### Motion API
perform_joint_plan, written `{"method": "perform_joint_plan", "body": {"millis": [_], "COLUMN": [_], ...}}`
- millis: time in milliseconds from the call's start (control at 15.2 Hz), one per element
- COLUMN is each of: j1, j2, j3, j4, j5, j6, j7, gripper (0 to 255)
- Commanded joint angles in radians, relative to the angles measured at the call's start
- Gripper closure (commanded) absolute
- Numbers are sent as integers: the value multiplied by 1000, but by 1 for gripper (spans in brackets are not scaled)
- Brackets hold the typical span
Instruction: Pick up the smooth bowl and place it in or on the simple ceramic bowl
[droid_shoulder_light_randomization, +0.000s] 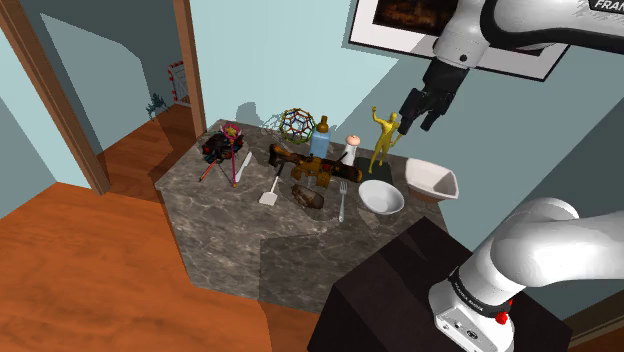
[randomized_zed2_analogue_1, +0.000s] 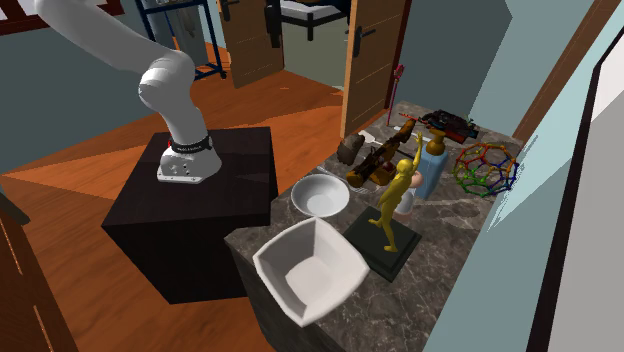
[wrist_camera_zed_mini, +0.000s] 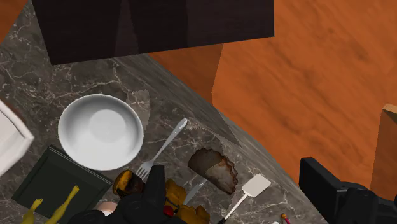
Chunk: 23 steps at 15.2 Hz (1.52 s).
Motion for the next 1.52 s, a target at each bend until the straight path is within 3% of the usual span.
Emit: {"method": "perform_joint_plan", "body": {"millis": [0, 462, 924, 1188, 1452], "j1": [0, -22, -78, -138, -222], "j2": [0, 101, 285, 428, 595], "j3": [0, 84, 171, 225, 281], "j4": [0, -154, -248, -268, -256], "j5": [0, -70, -182, -293, -471], "j6": [0, 238, 492, 632, 748], "j7": [0, 46, 135, 224, 364], "gripper": [0, 0, 0, 0, 0]}}
